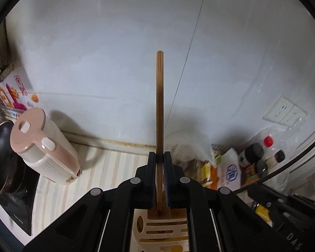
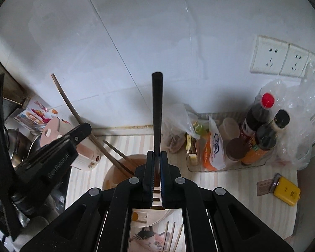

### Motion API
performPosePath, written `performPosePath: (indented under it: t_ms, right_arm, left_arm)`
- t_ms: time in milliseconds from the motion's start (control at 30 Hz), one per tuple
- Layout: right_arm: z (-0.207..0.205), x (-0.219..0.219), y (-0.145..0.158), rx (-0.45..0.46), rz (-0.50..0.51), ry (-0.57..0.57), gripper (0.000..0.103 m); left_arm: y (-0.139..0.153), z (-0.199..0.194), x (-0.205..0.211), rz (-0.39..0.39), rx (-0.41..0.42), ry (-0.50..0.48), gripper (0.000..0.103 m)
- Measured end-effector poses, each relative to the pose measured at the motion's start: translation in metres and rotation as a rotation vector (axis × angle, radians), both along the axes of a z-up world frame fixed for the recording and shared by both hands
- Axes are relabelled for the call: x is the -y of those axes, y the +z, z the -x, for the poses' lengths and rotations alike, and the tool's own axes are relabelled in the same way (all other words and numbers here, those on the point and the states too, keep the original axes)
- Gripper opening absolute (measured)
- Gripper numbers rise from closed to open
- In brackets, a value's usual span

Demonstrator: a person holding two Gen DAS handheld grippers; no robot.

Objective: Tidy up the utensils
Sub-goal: 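Insert both chopsticks into the beige holder and open both tools, then return both tools to the mat and close on the next chopsticks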

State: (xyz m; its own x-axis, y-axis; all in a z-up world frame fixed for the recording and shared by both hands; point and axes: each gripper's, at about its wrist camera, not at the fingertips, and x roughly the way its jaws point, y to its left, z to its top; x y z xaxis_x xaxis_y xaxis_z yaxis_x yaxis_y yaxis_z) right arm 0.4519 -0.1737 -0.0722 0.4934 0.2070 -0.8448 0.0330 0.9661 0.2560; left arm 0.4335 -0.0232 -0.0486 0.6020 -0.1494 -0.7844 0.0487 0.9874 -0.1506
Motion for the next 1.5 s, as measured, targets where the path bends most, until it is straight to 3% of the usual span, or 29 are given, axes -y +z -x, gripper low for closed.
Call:
performPosePath:
  t_ms: [233, 267, 300, 333, 367, 400, 533, 567, 600, 700, 767, 800, 900, 1067, 1100, 1267, 1367, 1433, 1500]
  right_arm:
    - [-0.012, -0.002, -0.029, -0.109, -0.069, 0.055, 0.007]
    - [-0.012, -0.001, -0.031, -0.115, -0.069, 0.052, 0.013]
    - [-0.012, 0.001, -0.033, -0.118, -0.075, 0.045, 0.019]
    - [-0.010, 0.004, -0.034, -0.122, -0.090, 0.037, 0.034]
    - [-0.008, 0.006, -0.033, -0.119, -0.102, 0.034, 0.042]
    - [-0.005, 0.007, -0.031, -0.111, -0.102, 0.026, 0.044]
    - [0.012, 0.017, -0.018, -0.066, -0.085, -0.010, 0.049]
    - [0.019, 0.020, -0.015, -0.053, -0.078, -0.022, 0.051]
    - [0.027, 0.023, -0.012, -0.035, -0.067, -0.038, 0.054]
    - [0.050, 0.032, -0.009, 0.007, -0.038, -0.072, 0.063]
    - [0.067, 0.037, -0.011, 0.036, -0.032, -0.087, 0.079]
    - [0.076, 0.040, -0.015, 0.047, -0.032, -0.093, 0.082]
    - [0.095, 0.046, -0.031, 0.050, -0.022, -0.115, 0.083]
    - [0.117, 0.054, -0.083, -0.047, 0.030, -0.126, 0.082]
    - [0.122, 0.056, -0.097, -0.079, 0.028, -0.124, 0.081]
    - [0.143, 0.067, -0.170, -0.254, 0.015, -0.098, 0.046]
    - [0.155, 0.073, -0.200, -0.319, 0.021, -0.086, 0.037]
    - [0.163, 0.075, -0.216, -0.353, 0.015, -0.083, 0.031]
    - [0.171, 0.078, -0.227, -0.376, 0.008, -0.085, 0.030]
  left_arm:
    - [-0.004, 0.008, -0.006, 0.016, -0.078, 0.000, 0.012]
    - [-0.001, 0.010, -0.007, 0.015, -0.077, 0.001, 0.015]
    - [0.002, 0.012, -0.009, 0.015, -0.075, 0.002, 0.025]
    - [0.008, 0.018, -0.011, 0.003, -0.062, 0.008, 0.034]
    - [0.011, 0.021, -0.013, -0.005, -0.050, 0.015, 0.061]
    - [0.016, 0.026, -0.016, -0.010, -0.034, 0.025, 0.079]
    - [0.033, 0.046, -0.031, -0.013, 0.029, 0.045, 0.089]
    - [0.036, 0.052, -0.035, -0.018, 0.044, 0.056, 0.100]
    - [0.037, 0.057, -0.038, -0.025, 0.062, 0.063, 0.103]
    - [0.033, 0.077, -0.047, -0.083, 0.096, 0.092, 0.103]
    - [0.026, 0.088, -0.051, -0.107, 0.084, 0.100, 0.103]
    - [0.020, 0.093, -0.053, -0.115, 0.075, 0.100, 0.103]
    - [-0.003, 0.113, -0.054, -0.151, 0.048, 0.112, 0.103]
    - [-0.072, 0.136, -0.042, -0.208, -0.101, 0.134, 0.103]
    - [-0.091, 0.140, -0.037, -0.204, -0.142, 0.119, 0.103]
    - [-0.164, 0.155, -0.006, -0.197, -0.303, 0.042, 0.101]
    - [-0.208, 0.165, 0.017, -0.172, -0.429, -0.039, 0.079]
    - [-0.231, 0.169, 0.029, -0.155, -0.494, -0.076, 0.074]
    - [-0.248, 0.172, 0.040, -0.159, -0.535, -0.107, 0.059]
